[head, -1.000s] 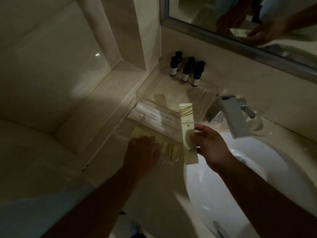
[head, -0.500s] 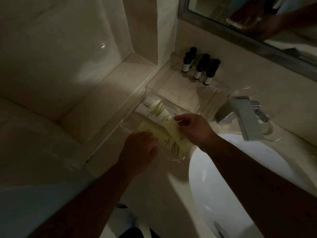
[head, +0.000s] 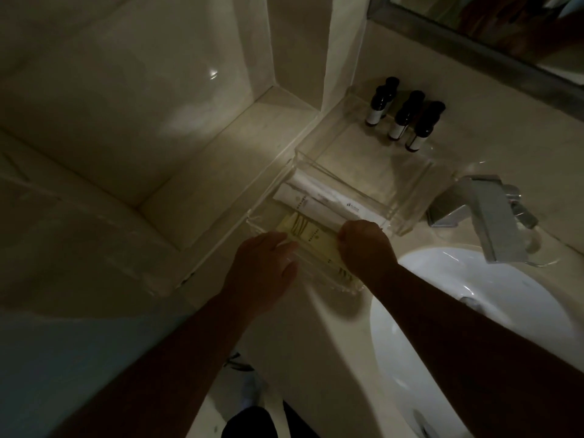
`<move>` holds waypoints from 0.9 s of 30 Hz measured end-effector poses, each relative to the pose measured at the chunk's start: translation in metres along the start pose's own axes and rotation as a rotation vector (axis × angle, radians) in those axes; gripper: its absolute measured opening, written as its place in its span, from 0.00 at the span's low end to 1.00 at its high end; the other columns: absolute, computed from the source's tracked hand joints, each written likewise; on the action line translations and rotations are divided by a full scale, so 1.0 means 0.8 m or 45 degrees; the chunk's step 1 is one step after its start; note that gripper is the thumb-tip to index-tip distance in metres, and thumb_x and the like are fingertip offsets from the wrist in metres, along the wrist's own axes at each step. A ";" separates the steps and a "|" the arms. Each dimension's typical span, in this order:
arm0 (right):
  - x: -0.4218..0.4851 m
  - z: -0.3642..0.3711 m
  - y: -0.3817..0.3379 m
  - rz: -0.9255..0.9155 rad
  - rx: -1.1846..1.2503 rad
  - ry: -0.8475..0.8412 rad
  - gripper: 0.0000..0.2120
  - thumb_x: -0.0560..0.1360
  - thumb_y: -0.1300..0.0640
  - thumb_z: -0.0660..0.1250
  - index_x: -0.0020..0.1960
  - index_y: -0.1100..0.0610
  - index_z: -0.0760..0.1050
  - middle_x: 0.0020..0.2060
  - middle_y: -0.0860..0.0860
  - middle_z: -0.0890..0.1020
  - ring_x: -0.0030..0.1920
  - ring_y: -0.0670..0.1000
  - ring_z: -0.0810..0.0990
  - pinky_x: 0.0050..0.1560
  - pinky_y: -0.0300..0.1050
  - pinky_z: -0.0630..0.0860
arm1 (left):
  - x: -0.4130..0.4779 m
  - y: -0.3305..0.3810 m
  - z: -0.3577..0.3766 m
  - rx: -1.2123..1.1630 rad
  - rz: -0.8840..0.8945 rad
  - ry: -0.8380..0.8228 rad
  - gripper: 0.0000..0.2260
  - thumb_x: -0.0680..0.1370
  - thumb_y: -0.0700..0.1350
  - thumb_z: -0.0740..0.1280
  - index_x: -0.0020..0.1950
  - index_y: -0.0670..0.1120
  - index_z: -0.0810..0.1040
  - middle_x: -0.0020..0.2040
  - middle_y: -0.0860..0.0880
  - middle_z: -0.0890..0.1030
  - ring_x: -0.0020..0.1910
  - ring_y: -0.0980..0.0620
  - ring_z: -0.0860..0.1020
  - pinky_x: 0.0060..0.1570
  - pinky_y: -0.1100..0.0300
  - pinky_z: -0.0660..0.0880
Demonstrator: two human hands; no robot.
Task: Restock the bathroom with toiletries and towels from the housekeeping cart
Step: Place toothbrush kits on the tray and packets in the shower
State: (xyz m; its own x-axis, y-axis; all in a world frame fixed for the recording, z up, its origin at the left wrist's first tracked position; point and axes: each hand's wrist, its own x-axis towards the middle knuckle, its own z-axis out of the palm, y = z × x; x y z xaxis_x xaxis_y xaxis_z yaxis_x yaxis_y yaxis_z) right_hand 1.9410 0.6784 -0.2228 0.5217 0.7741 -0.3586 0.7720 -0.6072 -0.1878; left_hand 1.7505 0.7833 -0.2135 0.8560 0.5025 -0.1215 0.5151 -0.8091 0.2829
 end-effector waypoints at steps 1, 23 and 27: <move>0.004 0.013 0.008 0.018 0.059 -0.093 0.09 0.74 0.61 0.63 0.39 0.62 0.79 0.33 0.58 0.79 0.31 0.59 0.80 0.30 0.49 0.79 | 0.001 0.001 -0.002 -0.002 -0.007 -0.019 0.21 0.76 0.54 0.58 0.62 0.48 0.81 0.62 0.44 0.81 0.60 0.43 0.79 0.62 0.47 0.75; -0.220 -0.193 0.006 0.447 0.217 0.477 0.21 0.78 0.48 0.65 0.69 0.54 0.72 0.64 0.56 0.77 0.62 0.56 0.76 0.59 0.48 0.74 | 0.018 0.050 -0.185 0.020 0.352 -0.021 0.27 0.82 0.55 0.56 0.81 0.51 0.57 0.80 0.50 0.61 0.77 0.48 0.59 0.75 0.53 0.57; -0.280 -0.228 -0.008 0.638 0.138 0.496 0.31 0.80 0.40 0.60 0.78 0.54 0.59 0.74 0.58 0.67 0.71 0.59 0.67 0.67 0.54 0.68 | 0.014 0.074 -0.227 0.036 0.450 -0.020 0.30 0.82 0.58 0.55 0.82 0.52 0.53 0.81 0.50 0.57 0.79 0.48 0.56 0.76 0.53 0.54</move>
State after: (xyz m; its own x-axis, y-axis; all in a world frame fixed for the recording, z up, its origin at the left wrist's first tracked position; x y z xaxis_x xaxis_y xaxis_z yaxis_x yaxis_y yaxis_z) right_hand 1.8852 0.5415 0.0253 0.9191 0.3874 -0.0721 0.3697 -0.9110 -0.1825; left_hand 1.7825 0.7962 -0.0257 0.9820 0.1856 -0.0358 0.1880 -0.9402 0.2840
